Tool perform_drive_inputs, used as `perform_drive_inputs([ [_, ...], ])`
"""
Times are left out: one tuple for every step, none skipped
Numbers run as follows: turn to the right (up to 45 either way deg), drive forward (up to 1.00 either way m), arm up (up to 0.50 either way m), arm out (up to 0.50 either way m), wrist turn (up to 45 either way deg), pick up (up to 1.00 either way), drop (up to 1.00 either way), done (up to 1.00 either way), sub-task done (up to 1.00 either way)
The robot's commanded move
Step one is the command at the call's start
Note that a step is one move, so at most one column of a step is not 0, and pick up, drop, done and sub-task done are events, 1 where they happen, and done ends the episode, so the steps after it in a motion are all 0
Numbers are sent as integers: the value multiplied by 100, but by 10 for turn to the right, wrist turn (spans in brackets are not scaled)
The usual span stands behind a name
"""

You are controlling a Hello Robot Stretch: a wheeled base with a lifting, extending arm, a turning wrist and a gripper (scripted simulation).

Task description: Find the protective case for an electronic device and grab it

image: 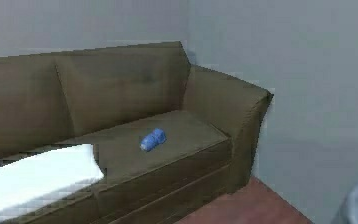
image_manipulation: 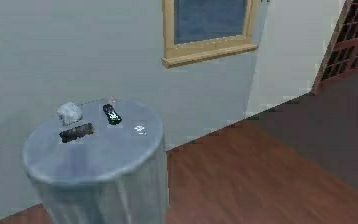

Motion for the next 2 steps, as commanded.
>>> perform_drive_inputs([
  [0, 20, 0, 0, 0, 0, 0, 0, 0],
  [-150, 0, 0, 0, 0, 0, 0, 0, 0],
])
